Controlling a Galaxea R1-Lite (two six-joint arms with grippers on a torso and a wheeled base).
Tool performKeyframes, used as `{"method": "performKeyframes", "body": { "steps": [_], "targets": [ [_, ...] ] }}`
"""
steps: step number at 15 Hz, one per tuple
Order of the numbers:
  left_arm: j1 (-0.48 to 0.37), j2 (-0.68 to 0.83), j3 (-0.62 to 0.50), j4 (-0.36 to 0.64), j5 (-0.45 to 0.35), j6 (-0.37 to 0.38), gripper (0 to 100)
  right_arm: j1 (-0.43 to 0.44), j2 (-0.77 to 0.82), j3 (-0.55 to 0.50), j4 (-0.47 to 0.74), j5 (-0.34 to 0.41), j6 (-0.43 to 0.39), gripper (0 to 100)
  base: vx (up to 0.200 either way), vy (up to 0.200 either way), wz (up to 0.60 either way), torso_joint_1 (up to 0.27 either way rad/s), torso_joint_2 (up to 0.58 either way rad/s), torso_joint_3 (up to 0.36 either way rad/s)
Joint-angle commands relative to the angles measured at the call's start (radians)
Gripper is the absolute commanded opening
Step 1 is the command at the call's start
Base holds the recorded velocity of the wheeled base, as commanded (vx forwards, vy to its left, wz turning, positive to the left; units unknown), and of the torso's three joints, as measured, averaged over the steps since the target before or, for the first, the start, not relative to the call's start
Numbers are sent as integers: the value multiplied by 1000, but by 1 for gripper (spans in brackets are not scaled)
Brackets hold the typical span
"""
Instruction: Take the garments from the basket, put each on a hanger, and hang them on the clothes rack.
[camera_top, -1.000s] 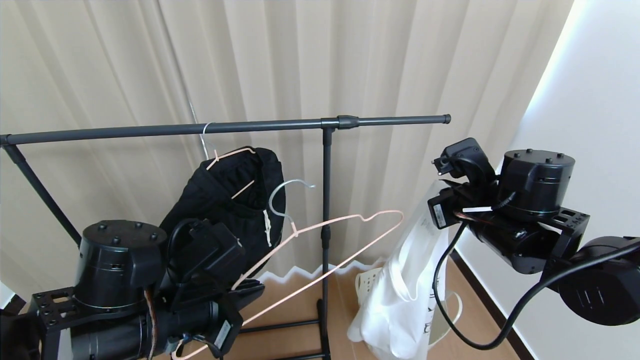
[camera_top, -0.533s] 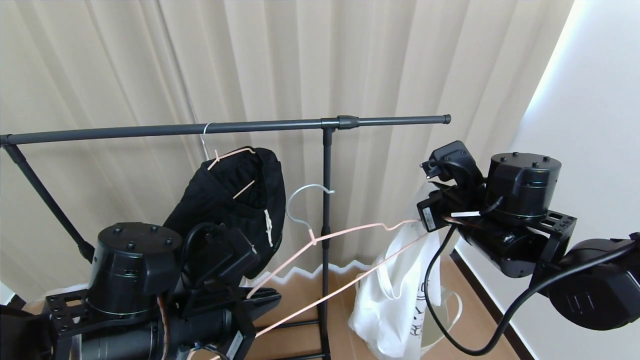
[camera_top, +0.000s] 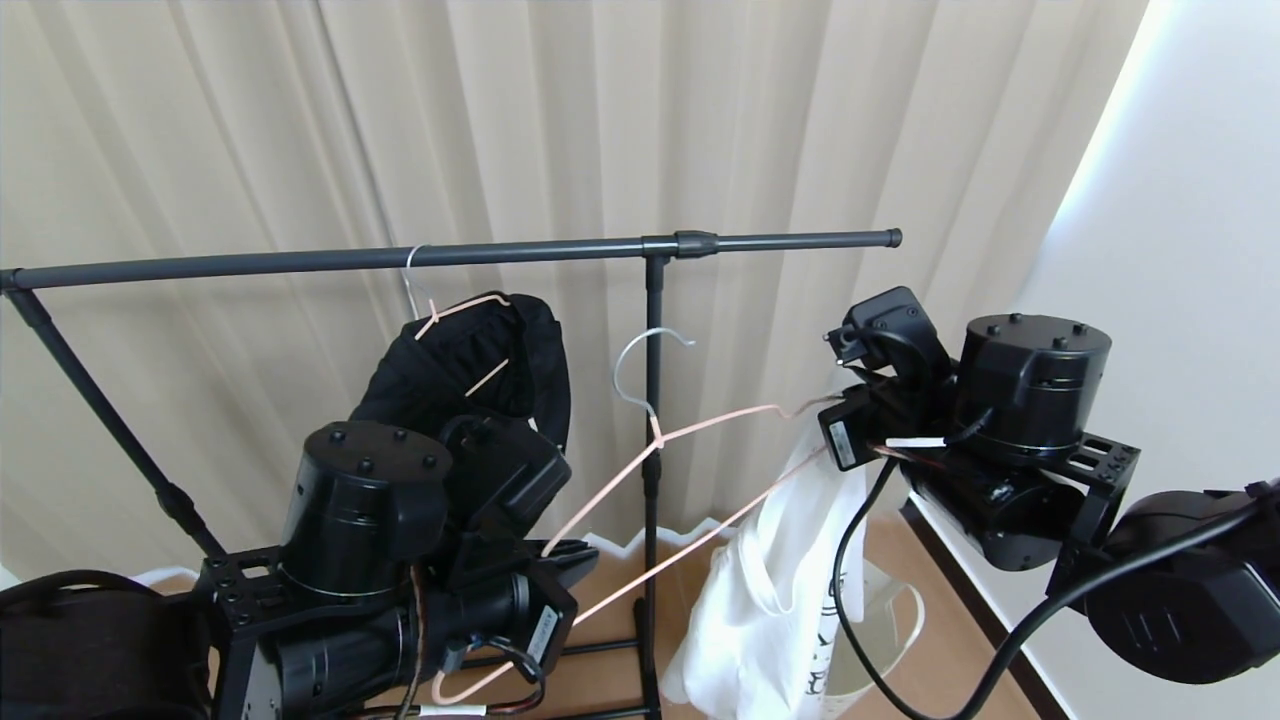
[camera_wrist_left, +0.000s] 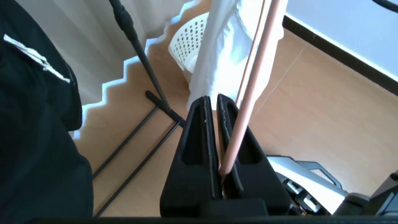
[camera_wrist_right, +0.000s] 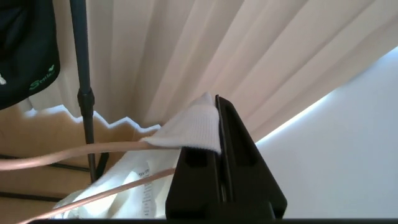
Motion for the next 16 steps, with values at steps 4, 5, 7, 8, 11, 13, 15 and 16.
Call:
{"method": "performKeyframes", "body": {
  "steps": [4,5,7,8,11,13,15,16],
  "targets": [
    [-17,33,-5,-4,0,-1,0,87,-9,17,-2,-2,9,0,0,0,0,0,0,0],
    [-17,33,-5,-4,0,-2,0,89,-9,17,-2,-2,9,0,0,0,0,0,0,0],
    [-17,33,-10,-4,0,-2,0,150,-19,29,-2,-11,13,0,0,0,0,0,0,0],
    [-17,33,-10,-4,0,-2,0,192,-27,31,-2,-31,25,0,0,0,0,0,0,0],
    [-17,40,-8,-4,-2,-2,0,268,-38,28,-2,-54,45,0,0,0,0,0,0,0],
    [-17,40,-10,-4,-2,-7,0,317,-48,28,-2,-57,52,0,0,0,0,0,0,0],
    [-17,41,-10,-4,-2,-5,0,371,-56,16,-2,-82,76,0,0,0,0,0,0,0],
    [-17,40,-10,-4,-2,-7,0,400,-59,5,0,-88,96,0,0,0,0,0,0,0]
  ]
}}
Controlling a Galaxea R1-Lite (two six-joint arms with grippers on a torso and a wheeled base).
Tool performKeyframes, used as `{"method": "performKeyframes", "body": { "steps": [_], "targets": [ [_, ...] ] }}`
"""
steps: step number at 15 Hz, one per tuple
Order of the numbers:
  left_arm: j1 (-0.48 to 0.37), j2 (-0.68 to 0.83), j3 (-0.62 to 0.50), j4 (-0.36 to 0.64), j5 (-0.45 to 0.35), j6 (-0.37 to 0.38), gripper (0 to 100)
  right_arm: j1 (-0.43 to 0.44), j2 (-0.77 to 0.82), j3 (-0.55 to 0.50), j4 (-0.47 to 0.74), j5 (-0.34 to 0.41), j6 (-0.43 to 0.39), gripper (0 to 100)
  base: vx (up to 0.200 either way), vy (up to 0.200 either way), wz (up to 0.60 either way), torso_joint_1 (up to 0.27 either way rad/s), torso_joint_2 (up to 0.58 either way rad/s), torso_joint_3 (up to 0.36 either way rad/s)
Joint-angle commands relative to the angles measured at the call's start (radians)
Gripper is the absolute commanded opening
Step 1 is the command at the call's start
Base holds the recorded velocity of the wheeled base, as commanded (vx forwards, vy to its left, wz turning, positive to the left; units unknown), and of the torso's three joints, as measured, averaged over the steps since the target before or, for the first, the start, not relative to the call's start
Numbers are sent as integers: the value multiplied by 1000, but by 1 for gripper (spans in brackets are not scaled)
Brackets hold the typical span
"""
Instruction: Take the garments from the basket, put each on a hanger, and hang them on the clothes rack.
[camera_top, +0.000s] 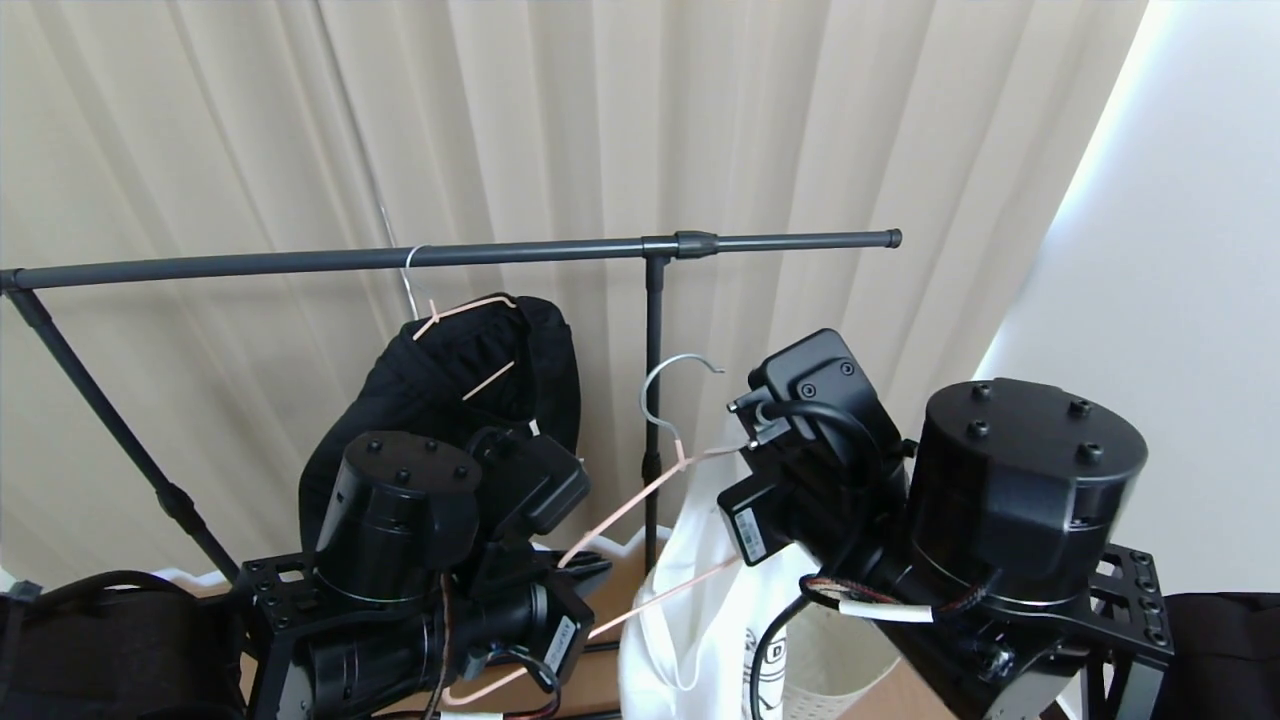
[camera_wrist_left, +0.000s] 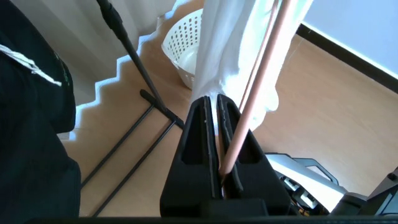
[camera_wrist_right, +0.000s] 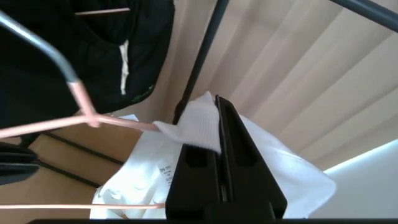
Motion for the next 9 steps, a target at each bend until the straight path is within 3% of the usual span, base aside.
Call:
{"method": "performKeyframes", "body": {
  "steps": [1,6,7,9],
  "targets": [
    [-2,2,1,1,0,1,0,53,-14,-18,2,-7,22,0,0,0,0,0,0,0],
    [-5,-2,6,-12,2,1,0,70,-34,-33,0,-9,40,0,0,0,0,0,0,0],
    [-5,-2,16,-68,3,0,0,64,-42,-32,2,-9,42,0,0,0,0,0,0,0],
    [-3,-5,26,-85,3,0,0,44,-46,-36,0,-9,42,0,0,0,0,0,0,0]
  ]
}}
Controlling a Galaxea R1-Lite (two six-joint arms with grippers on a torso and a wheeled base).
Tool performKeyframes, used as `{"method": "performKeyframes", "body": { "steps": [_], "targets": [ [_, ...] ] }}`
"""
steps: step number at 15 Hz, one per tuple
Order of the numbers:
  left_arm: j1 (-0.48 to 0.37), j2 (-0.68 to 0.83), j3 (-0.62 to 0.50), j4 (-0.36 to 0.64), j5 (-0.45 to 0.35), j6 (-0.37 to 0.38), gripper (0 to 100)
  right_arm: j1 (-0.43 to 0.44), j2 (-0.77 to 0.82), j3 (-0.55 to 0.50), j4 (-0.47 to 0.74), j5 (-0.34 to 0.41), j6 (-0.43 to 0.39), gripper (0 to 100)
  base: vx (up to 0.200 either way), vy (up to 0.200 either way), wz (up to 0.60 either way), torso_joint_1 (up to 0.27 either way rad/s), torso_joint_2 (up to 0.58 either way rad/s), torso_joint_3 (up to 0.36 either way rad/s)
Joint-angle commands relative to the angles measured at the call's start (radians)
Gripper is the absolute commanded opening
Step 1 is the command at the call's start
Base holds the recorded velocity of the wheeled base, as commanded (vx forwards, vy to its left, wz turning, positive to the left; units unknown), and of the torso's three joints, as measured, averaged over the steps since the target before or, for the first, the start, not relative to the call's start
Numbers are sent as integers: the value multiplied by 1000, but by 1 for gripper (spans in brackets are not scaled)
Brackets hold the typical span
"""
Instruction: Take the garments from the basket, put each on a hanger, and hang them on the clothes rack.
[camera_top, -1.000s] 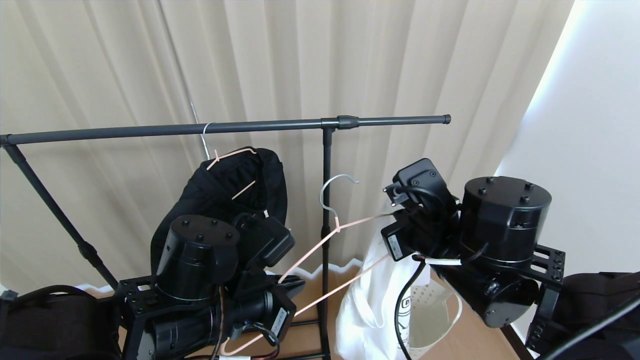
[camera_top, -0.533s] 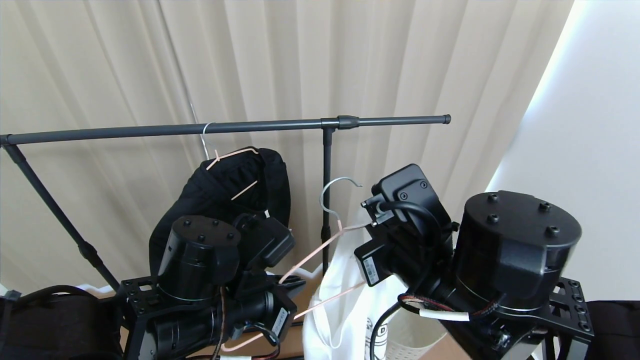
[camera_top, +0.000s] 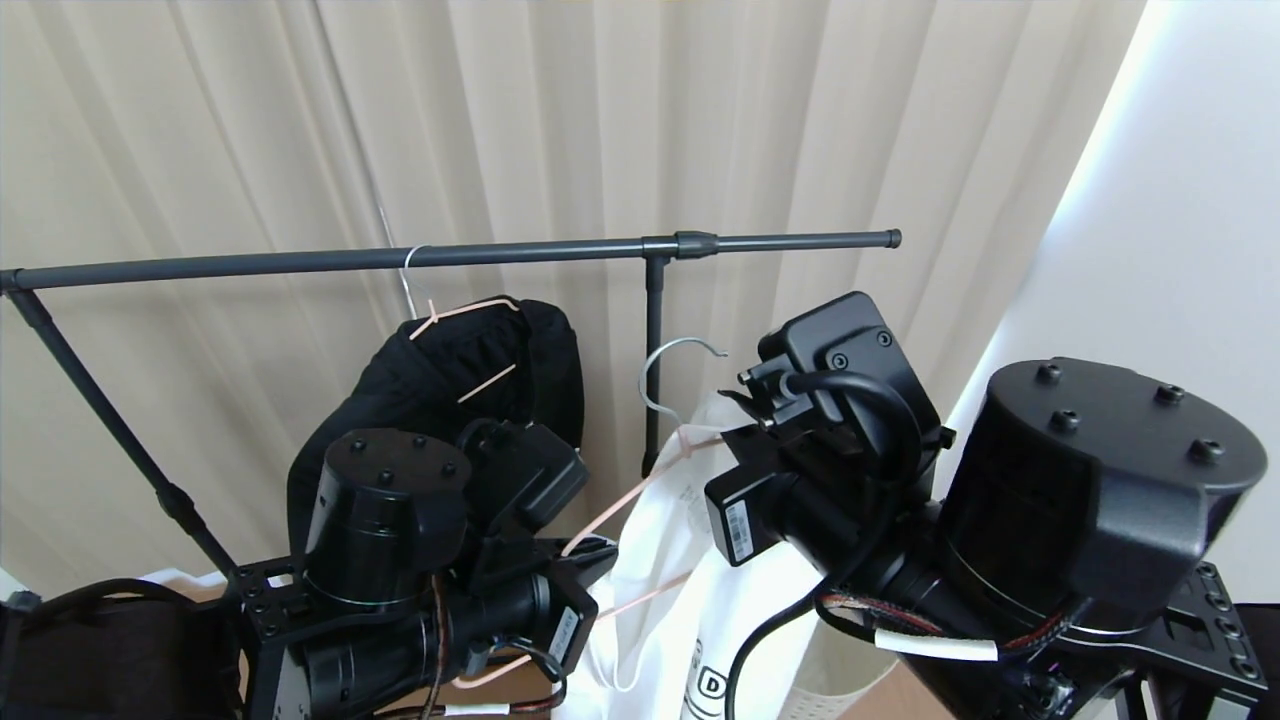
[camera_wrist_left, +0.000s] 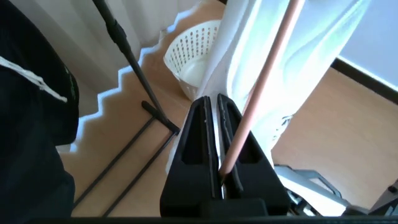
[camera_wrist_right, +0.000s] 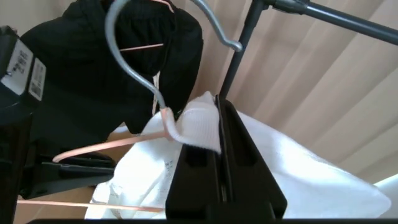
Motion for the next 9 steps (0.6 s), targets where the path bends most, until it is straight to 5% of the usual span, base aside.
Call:
{"method": "performKeyframes", "body": {
  "steps": [1,5,6,9],
  "targets": [
    [2,-7,11,-1,0,0,0,-17,-9,-5,0,0,0,0,0,0,0,0,0,0],
    [2,-29,23,-1,-2,0,0,-20,-10,-5,-2,-3,10,0,0,0,0,0,0,0],
    [2,-35,23,-1,-2,0,0,-34,-18,-5,-2,-7,10,100,0,0,0,0,0,0],
    [2,-41,25,-1,-3,0,0,-52,-39,-11,0,-8,9,100,0,0,0,0,0,0]
  ]
}}
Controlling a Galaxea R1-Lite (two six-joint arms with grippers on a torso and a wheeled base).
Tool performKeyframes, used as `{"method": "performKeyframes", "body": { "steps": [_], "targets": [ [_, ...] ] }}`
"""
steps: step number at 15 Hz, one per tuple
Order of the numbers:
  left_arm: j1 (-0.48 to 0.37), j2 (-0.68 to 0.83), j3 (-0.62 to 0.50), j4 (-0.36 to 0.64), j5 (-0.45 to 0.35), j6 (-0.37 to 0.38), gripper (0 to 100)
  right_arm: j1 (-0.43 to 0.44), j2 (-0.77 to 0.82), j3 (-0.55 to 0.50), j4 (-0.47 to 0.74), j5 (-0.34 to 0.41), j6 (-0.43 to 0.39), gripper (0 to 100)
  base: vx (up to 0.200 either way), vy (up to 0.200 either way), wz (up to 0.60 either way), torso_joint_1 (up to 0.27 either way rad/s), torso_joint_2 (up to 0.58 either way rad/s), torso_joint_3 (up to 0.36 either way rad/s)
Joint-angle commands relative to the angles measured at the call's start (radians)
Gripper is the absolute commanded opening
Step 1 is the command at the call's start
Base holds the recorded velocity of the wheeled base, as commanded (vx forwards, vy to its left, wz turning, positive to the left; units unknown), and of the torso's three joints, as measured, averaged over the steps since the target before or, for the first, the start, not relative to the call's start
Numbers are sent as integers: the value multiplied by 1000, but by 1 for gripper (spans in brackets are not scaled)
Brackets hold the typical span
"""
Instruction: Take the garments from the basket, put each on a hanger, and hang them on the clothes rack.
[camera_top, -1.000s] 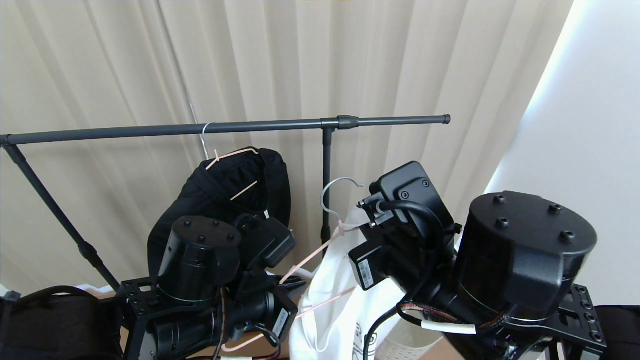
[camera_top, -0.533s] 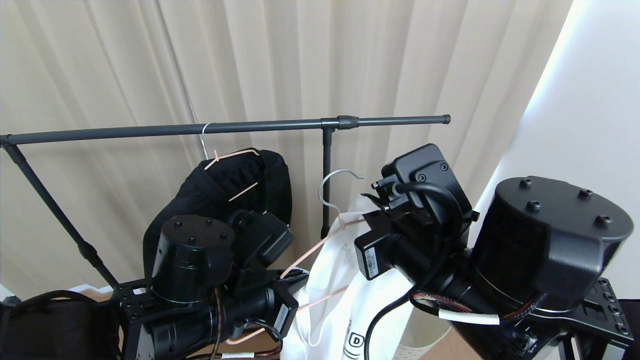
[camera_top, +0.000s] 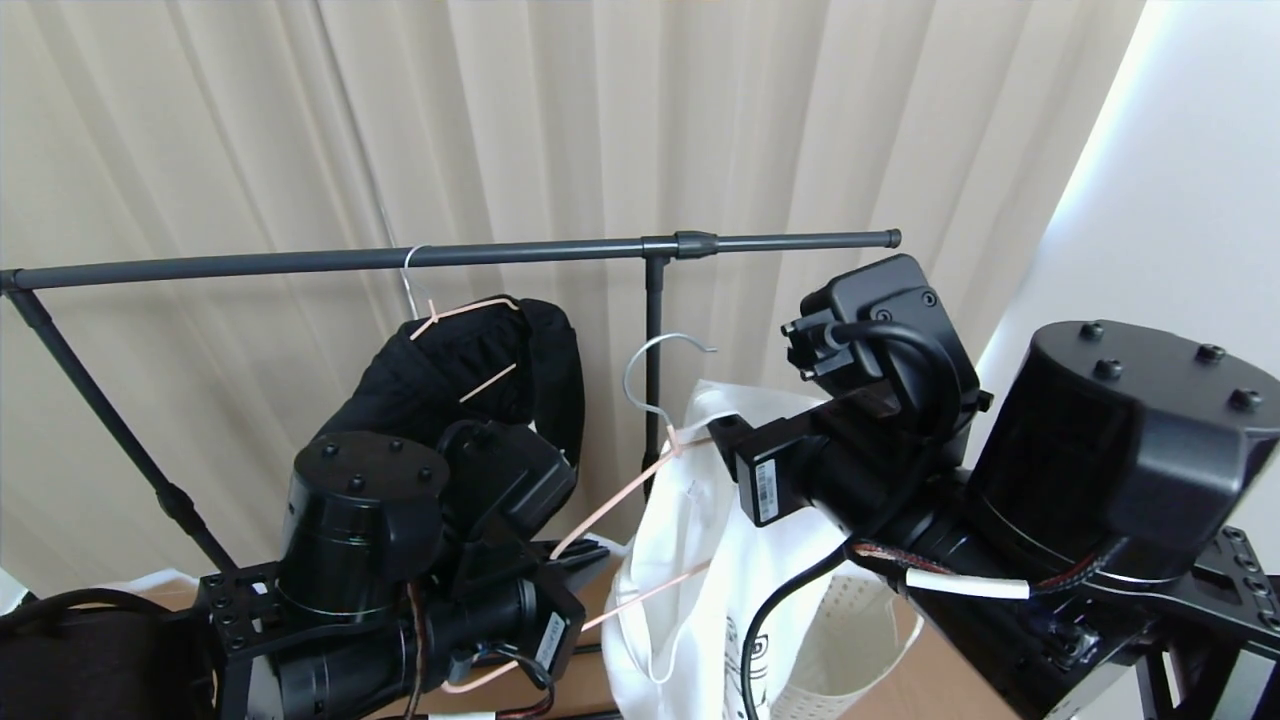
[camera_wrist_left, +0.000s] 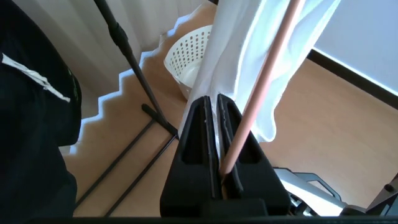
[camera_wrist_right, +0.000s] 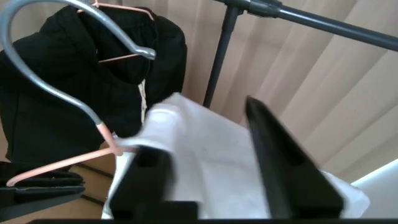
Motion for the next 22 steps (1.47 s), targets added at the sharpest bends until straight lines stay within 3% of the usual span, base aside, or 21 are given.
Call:
{"method": "performKeyframes", "body": {
  "steps": [1,19,22],
  "targets": [
    [0,-7,2,0,0,0,0,-8,-16,-3,0,0,-1,100,0,0,0,0,0,0],
    [56,7,-12,-42,1,-43,0,-2,-10,-2,-1,0,1,100,0,0,0,0,0,0],
    [62,28,-12,-85,3,-63,0,-2,-14,-2,-1,-1,1,100,0,0,0,0,0,0]
  ]
}}
